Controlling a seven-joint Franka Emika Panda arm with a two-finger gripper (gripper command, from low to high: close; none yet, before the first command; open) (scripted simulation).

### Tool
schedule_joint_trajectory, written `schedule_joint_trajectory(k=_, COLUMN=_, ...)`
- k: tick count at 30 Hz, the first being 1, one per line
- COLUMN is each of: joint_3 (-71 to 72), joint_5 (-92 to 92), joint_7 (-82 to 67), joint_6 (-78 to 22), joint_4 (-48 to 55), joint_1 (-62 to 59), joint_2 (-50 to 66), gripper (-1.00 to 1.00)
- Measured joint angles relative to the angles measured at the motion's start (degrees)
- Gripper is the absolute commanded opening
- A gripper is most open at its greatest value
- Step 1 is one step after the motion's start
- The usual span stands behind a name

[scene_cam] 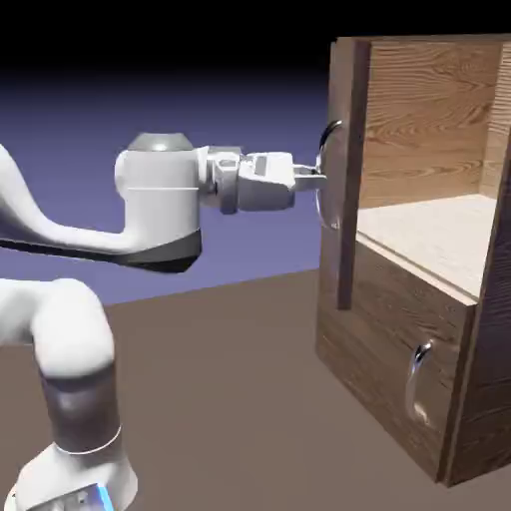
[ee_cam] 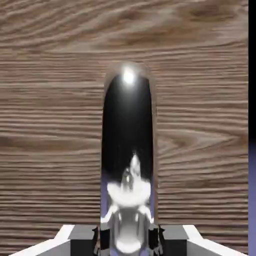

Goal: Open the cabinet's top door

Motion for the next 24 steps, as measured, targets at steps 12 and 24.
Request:
schedule_joint_trajectory(k=12, joint_3=16.50, joint_5=29.88, joint_7=-16.24, joint_6=-12.61, joint_4=-9.11, joint_1=-2.33, joint_2=-15.46, gripper=-1.00)
schedule_joint_trajectory(k=24, joint_3=40.85, joint_5=56.01, joint_7=-21.93, joint_6=-37.11, joint_4=-7.66, joint_1=4.67, joint_2=-21.85, gripper=-1.00)
